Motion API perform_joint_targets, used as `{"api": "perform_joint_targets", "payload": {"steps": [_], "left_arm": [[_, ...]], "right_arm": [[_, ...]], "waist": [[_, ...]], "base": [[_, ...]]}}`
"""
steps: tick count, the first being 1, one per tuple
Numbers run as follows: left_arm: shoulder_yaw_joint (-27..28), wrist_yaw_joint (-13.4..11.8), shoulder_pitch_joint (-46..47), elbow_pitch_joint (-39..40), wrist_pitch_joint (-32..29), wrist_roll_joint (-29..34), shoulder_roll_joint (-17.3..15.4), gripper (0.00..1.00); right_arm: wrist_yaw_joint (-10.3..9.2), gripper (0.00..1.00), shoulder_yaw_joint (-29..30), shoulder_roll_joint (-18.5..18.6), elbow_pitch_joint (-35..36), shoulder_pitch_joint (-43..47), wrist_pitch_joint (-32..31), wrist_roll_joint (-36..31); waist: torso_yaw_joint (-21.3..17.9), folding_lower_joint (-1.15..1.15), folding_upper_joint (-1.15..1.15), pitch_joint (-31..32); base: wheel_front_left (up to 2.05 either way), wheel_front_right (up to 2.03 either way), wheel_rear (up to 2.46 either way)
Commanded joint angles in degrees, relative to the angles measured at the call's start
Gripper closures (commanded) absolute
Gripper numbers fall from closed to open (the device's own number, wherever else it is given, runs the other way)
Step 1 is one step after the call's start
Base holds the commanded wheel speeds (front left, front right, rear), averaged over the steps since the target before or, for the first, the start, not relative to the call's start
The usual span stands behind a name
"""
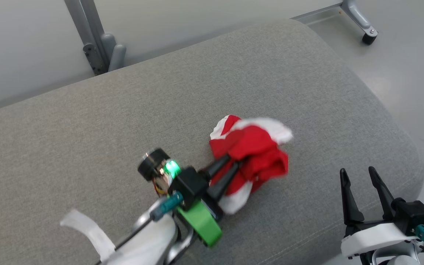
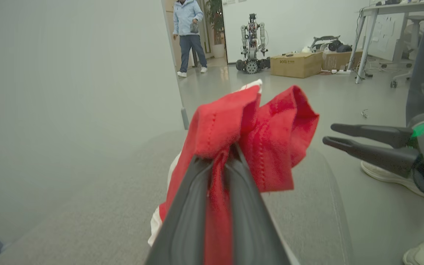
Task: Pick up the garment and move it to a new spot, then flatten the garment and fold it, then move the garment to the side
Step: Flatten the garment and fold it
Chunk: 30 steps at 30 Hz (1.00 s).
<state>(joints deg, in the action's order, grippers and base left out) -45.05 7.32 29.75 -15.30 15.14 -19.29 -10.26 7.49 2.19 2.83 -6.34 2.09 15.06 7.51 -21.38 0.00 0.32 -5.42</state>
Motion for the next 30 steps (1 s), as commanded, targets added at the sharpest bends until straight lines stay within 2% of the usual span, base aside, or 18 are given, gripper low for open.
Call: {"api": "perform_joint_targets", "payload": {"steps": [1,5,10,13,19,20,22,24,25,26,27,28,30], "left_arm": [[-2.3,0.1,-2.8,0.5,0.0,-1.3,-1.6,1.00],[-8.5,0.1,-7.8,1.6,0.0,-3.1,-4.1,1.00],[-10.6,0.1,-9.4,2.8,0.0,-3.6,-6.3,1.00],[-9.0,0.1,-9.8,2.4,0.0,-3.9,-7.2,1.00],[-1.4,0.1,-11.4,1.1,0.0,-3.3,-8.1,1.00],[0.3,0.1,-12.0,0.9,0.0,-3.3,-8.2,0.97],[3.3,0.1,-13.0,0.5,0.0,-3.2,-8.2,0.81],[5.6,0.1,-14.4,0.1,0.0,-3.4,-7.9,0.71],[6.7,0.1,-15.1,-0.1,0.0,-3.6,-7.7,0.58],[7.8,0.1,-15.8,-0.3,0.0,-3.8,-7.4,0.31],[9.0,0.1,-16.5,-0.3,0.0,-3.8,-7.3,0.09],[10.1,0.1,-17.0,-0.4,0.0,-3.8,-6.9,0.00],[12.4,0.1,-18.3,-0.7,0.0,-3.3,-6.1,0.00]], "right_arm": [[0.01,0.00,0.3,0.1,-0.1,0.5,0.2,0.6],[0.01,0.00,0.9,0.1,-0.1,0.5,0.2,-0.2],[0.01,0.00,1.1,0.1,0.0,-0.2,0.2,-0.6],[0.01,0.00,0.7,0.1,-0.2,-0.7,0.2,-0.8],[0.01,0.00,0.6,0.1,-0.3,-0.5,0.2,-1.0],[0.01,0.00,0.7,0.1,-0.3,-0.3,0.2,-1.0],[0.01,0.00,0.6,0.1,-0.3,0.0,0.2,-1.0],[0.01,0.00,0.6,0.1,-0.3,0.2,0.2,-1.0],[0.01,0.00,0.5,0.1,-0.3,0.3,0.2,-0.9],[0.01,0.00,0.5,0.1,-0.3,0.4,0.2,-0.9],[0.01,0.00,0.5,0.1,-0.3,0.6,0.2,-0.8],[0.01,0.00,0.6,0.1,-0.3,0.7,0.2,-0.7],[0.01,0.00,0.7,0.1,-0.3,0.7,0.2,-0.7]], "waist": [[1.0,0.00,-0.32,-0.4],[3.4,0.00,-0.32,-0.8],[6.7,0.00,-0.32,-1.0],[8.3,0.00,-0.32,-0.9],[10.0,0.00,-0.32,-0.3],[10.2,0.00,-0.32,-0.2],[10.5,0.00,-0.32,-0.1],[10.7,0.00,-0.32,-0.1],[10.8,0.00,-0.32,-0.1],[10.8,0.00,-0.32,-0.2],[10.9,0.00,-0.32,-0.2],[11.0,0.00,-0.32,-0.3],[11.2,0.00,-0.32,-0.5]], "base": [[0.00,0.00,0.00],[0.00,0.00,0.00],[0.00,0.00,0.00],[0.00,0.00,0.00],[0.00,0.00,0.00],[0.00,0.00,0.00],[0.00,0.00,0.00],[0.00,0.00,0.00],[0.00,0.00,0.00],[0.00,0.00,0.00],[0.00,0.00,0.00],[0.00,0.00,0.00],[0.00,0.00,0.00]]}}
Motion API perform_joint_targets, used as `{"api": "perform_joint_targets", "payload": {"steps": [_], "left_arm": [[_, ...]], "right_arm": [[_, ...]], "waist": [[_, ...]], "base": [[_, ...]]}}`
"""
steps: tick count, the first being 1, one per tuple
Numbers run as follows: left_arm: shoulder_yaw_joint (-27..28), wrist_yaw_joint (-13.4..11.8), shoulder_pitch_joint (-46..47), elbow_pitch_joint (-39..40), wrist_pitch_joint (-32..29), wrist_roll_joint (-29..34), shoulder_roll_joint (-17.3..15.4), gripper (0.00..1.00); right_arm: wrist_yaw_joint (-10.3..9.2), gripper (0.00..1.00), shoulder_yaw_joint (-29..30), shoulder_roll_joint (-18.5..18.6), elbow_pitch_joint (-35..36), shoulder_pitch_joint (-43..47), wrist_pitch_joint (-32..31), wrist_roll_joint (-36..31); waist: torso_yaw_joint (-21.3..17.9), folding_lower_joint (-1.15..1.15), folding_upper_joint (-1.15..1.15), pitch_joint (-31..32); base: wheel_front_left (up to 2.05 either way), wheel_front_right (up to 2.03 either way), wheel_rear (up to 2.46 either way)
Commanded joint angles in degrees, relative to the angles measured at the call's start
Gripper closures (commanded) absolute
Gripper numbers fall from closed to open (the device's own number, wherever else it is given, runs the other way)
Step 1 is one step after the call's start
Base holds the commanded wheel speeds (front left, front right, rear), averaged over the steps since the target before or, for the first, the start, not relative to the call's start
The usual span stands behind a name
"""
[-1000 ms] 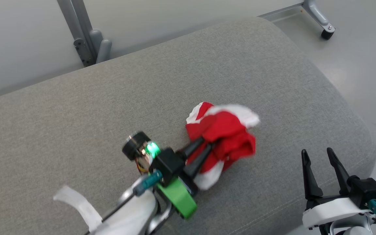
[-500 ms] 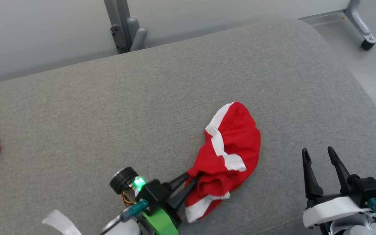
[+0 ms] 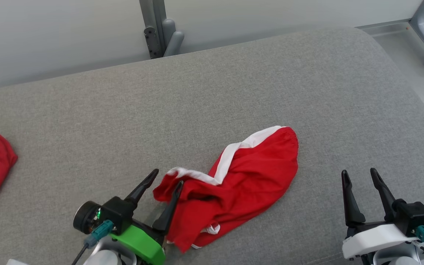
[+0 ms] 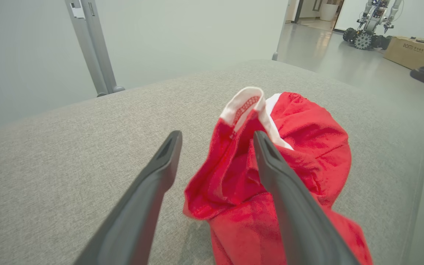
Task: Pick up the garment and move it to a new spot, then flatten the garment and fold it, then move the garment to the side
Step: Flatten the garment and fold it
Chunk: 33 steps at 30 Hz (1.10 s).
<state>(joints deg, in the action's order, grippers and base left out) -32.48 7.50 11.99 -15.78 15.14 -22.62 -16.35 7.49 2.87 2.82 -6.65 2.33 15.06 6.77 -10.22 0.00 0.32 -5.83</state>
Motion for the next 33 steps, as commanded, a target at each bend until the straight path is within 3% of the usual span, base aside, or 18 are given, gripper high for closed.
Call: {"api": "perform_joint_targets", "payload": {"steps": [1,8,17,33], "left_arm": [[1.1,-0.1,-1.2,-0.2,0.0,0.1,0.5,0.00],[8.1,-0.1,-5.4,-0.8,0.0,0.8,3.5,0.00],[12.5,-0.1,-9.1,0.5,0.0,1.1,5.5,0.00],[4.6,-0.1,-2.6,-6.7,0.0,-0.7,2.7,0.00]], "right_arm": [[0.01,0.00,0.1,0.1,0.0,0.5,0.2,0.0],[0.01,0.00,0.5,0.1,0.0,0.8,0.2,0.0],[0.01,0.00,0.8,0.1,-0.1,1.3,0.2,-0.4],[0.01,0.00,-0.1,0.1,-0.6,1.6,0.2,-1.0]], "waist": [[0.1,0.00,-0.32,-0.1],[0.7,0.00,-0.32,-0.3],[1.4,0.00,-0.32,0.4],[0.6,0.00,-0.32,1.9]], "base": [[0.00,0.00,0.00],[0.00,0.00,0.00],[0.00,0.00,0.00],[0.00,0.00,0.00]]}}
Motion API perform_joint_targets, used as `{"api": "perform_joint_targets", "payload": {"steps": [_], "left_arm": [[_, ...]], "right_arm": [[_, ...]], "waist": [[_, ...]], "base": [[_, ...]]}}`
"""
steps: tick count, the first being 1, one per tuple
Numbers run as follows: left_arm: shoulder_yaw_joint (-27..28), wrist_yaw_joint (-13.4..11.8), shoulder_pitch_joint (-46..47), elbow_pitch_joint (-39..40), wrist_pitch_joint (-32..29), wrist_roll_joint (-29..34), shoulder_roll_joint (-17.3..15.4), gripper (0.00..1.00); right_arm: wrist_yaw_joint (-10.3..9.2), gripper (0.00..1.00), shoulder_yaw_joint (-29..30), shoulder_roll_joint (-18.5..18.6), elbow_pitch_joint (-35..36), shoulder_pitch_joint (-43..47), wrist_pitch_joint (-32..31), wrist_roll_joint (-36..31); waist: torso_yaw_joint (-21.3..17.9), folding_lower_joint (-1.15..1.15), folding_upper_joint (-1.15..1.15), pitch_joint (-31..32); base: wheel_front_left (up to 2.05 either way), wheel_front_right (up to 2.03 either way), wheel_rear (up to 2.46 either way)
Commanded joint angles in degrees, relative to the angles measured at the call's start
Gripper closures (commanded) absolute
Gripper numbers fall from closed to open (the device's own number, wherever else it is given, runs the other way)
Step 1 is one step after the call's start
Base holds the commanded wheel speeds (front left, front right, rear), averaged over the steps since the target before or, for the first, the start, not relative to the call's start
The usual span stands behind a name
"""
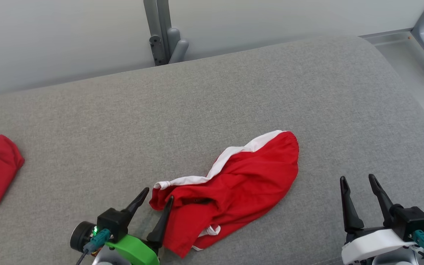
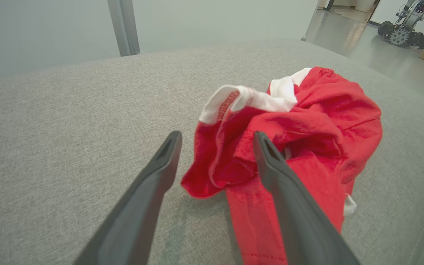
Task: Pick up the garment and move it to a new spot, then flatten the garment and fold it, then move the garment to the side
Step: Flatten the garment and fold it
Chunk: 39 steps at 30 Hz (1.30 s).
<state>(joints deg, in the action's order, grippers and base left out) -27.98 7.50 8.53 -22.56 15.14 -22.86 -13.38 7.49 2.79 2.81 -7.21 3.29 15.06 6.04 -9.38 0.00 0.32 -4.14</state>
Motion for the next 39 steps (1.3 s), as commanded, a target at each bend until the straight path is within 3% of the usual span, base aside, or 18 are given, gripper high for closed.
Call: {"api": "perform_joint_targets", "payload": {"steps": [1,3,4,6,7,8,9,13,19,39], "left_arm": [[-0.3,-0.1,1.3,-0.6,0.0,-0.8,-0.4,0.00],[-0.7,-0.1,2.2,-1.4,0.0,-1.1,-0.8,0.00],[-0.9,-0.1,2.8,-1.9,0.0,-1.4,-0.9,0.12],[-1.1,0.0,3.5,-2.1,0.0,-1.9,-1.1,0.53],[-1.4,0.0,3.7,-2.1,0.0,-2.3,-1.1,0.65],[-1.7,-0.1,3.9,-2.0,0.0,-2.6,-1.3,0.87],[-2.0,-0.1,4.0,-1.8,0.0,-3.0,-1.4,1.00],[-3.2,-0.1,4.7,-1.0,0.0,-4.1,-2.2,1.00],[-0.4,-0.1,8.7,-0.6,0.0,-1.6,-3.0,1.00],[-1.3,-0.1,33.3,-5.0,0.0,3.6,-1.7,1.00]], "right_arm": [[0.01,0.00,-0.1,0.2,-0.1,0.8,0.2,-0.3],[0.01,0.00,-0.2,0.2,-0.2,0.9,0.2,-0.3],[0.01,0.00,-0.4,0.2,-0.2,1.1,0.2,-0.2],[0.01,0.00,-0.2,0.2,-0.1,1.2,0.2,-0.2],[0.01,0.00,-0.1,0.2,-0.1,1.1,0.2,-0.1],[0.01,0.00,-0.1,0.2,-0.1,1.1,0.2,-0.1],[0.01,0.00,-0.1,0.1,-0.1,1.2,0.2,-0.1],[0.01,0.00,0.0,0.2,-0.2,1.5,0.2,-0.1],[0.01,0.00,0.1,0.2,-0.1,0.9,0.2,-0.1],[0.01,0.00,-0.4,0.2,-1.1,-0.2,0.2,-0.4]], "waist": [[-0.4,0.00,-0.32,0.2],[-0.9,0.00,-0.32,0.4],[-1.3,0.00,-0.32,0.6],[-1.6,0.00,-0.32,0.6],[-1.8,0.00,-0.32,0.6],[-1.9,0.00,-0.32,0.6],[-2.0,0.00,-0.32,0.6],[-2.1,0.00,-0.32,0.9],[-1.7,0.00,-0.32,0.8],[-5.8,0.00,-0.32,1.4]], "base": [[0.00,0.00,0.00],[0.00,0.00,0.00],[0.00,0.00,0.00],[0.00,0.00,0.00],[0.00,0.00,0.00],[0.00,0.00,0.00],[0.00,0.00,0.00],[0.00,0.00,0.00],[0.00,0.00,0.00],[0.00,0.00,0.00]]}}
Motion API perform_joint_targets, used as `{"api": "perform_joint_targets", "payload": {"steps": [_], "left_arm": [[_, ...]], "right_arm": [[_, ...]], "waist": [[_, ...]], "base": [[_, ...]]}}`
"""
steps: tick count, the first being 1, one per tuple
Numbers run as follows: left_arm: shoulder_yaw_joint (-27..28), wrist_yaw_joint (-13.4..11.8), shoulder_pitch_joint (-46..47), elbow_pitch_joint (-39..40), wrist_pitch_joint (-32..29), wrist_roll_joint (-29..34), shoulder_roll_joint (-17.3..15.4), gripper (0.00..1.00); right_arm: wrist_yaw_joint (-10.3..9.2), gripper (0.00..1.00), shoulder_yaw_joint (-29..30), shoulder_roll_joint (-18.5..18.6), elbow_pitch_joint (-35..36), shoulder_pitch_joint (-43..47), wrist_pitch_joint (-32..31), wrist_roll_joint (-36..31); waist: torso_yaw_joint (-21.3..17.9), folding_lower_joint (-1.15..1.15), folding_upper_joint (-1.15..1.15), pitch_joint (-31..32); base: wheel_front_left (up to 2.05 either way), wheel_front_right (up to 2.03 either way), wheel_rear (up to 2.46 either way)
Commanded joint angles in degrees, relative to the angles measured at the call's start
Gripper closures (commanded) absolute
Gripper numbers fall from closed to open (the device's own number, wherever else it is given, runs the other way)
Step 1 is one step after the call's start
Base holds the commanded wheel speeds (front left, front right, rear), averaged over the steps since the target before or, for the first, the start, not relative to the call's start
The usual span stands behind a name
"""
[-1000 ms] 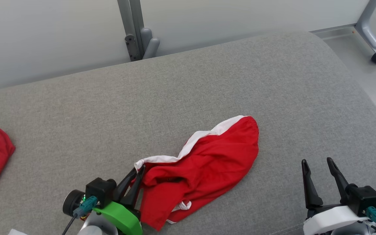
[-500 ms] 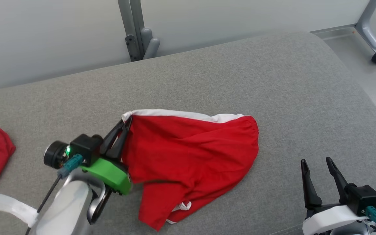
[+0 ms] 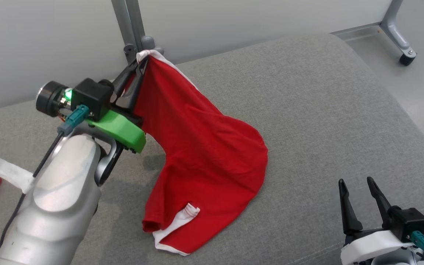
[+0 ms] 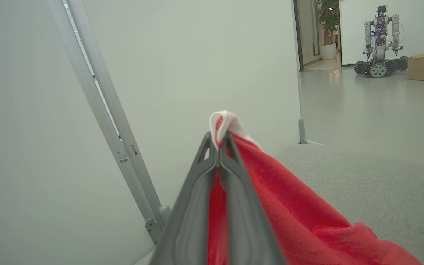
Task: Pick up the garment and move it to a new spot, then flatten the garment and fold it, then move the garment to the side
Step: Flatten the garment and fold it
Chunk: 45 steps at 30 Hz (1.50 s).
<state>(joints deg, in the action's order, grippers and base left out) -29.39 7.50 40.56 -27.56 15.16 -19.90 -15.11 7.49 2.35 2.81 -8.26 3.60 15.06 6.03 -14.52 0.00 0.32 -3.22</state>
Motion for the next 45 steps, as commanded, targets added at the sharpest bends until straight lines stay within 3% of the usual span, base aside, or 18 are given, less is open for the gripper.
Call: {"api": "perform_joint_targets", "payload": {"steps": [1,8,13,21,28,34,38,45], "left_arm": [[0.1,-0.1,2.4,-0.2,0.0,0.6,0.0,1.00],[0.0,-0.1,8.3,1.2,0.0,0.9,0.4,1.00],[-0.7,-0.1,8.0,6.6,0.0,0.9,1.8,1.00],[-5.4,-0.1,-4.3,14.0,0.0,-1.0,4.7,1.00],[-6.9,-0.1,-18.7,17.8,0.0,-2.4,2.2,1.00],[-7.2,-0.1,-29.2,15.6,0.0,-3.0,0.5,1.00],[-2.9,-0.1,-33.6,11.4,0.0,-4.2,2.2,1.00],[9.5,-0.1,-39.6,5.3,0.0,-3.3,7.4,1.00]], "right_arm": [[0.01,0.00,0.1,0.2,0.0,-0.5,0.2,-0.5],[0.01,0.00,0.6,0.2,0.4,0.0,0.2,-0.6],[0.01,0.00,1.4,0.2,0.4,1.2,0.2,0.3],[0.01,0.00,1.5,0.1,0.4,1.7,0.2,1.0],[0.01,0.00,1.6,0.2,0.5,1.3,0.2,1.0],[0.01,0.00,1.9,0.2,0.1,1.7,0.2,0.6],[0.01,0.00,1.7,0.2,-0.2,1.2,0.2,0.7],[0.01,0.00,1.2,0.2,-0.5,1.7,0.2,0.4]], "waist": [[-1.0,0.00,-0.32,0.6],[-1.7,0.00,-0.32,0.8],[-0.9,0.00,-0.32,0.8],[2.2,0.00,-0.32,0.5],[4.4,0.00,-0.32,-0.4],[6.8,0.00,-0.32,-0.8],[8.0,0.00,-0.32,-0.9],[9.0,0.00,-0.32,-0.5]], "base": [[0.00,0.00,0.00],[0.00,0.00,0.00],[0.00,0.00,0.00],[0.00,0.00,0.00],[0.00,0.00,0.00],[0.00,0.00,0.00],[0.00,0.00,0.00],[0.00,0.00,0.00]]}}
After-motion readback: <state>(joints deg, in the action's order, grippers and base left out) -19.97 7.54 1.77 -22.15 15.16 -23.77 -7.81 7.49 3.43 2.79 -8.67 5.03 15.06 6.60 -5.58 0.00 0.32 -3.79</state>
